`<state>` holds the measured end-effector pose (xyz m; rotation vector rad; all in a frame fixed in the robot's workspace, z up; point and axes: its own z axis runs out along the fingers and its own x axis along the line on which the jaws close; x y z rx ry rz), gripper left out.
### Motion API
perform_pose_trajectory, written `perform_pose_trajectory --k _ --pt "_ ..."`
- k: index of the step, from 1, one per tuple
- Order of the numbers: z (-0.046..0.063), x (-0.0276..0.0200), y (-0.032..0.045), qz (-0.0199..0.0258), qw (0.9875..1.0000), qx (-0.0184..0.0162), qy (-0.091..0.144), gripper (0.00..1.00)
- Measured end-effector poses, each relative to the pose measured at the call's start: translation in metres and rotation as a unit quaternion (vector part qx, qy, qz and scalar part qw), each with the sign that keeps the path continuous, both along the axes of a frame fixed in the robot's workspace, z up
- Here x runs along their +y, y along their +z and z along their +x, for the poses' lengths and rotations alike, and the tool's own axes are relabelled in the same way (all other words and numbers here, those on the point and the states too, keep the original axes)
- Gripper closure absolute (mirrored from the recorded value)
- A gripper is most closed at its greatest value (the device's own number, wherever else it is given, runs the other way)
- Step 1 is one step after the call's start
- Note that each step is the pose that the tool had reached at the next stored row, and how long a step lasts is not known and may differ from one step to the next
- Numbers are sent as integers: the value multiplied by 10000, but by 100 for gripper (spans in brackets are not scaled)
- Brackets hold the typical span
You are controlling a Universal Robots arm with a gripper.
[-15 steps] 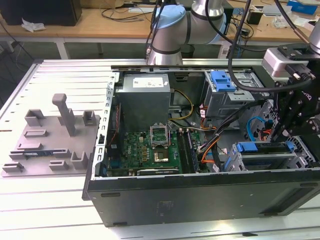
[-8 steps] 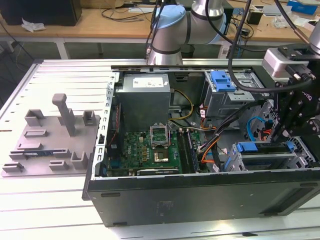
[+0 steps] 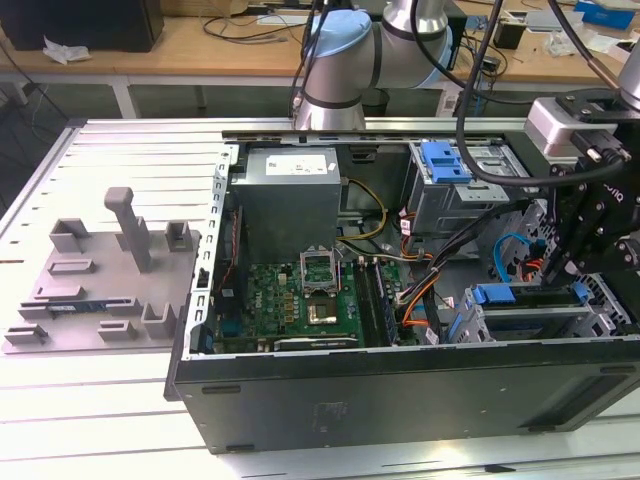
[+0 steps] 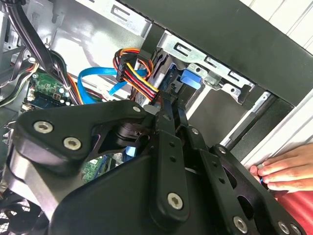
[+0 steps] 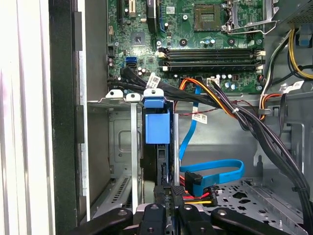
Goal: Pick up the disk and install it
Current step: 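Insert the first disk wire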
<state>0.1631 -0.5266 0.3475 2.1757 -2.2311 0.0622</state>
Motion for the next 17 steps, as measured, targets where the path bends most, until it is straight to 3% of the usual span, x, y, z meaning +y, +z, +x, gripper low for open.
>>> perform_pose_trajectory --k 17 --pt "7 0 -47 0 10000 0 0 84"
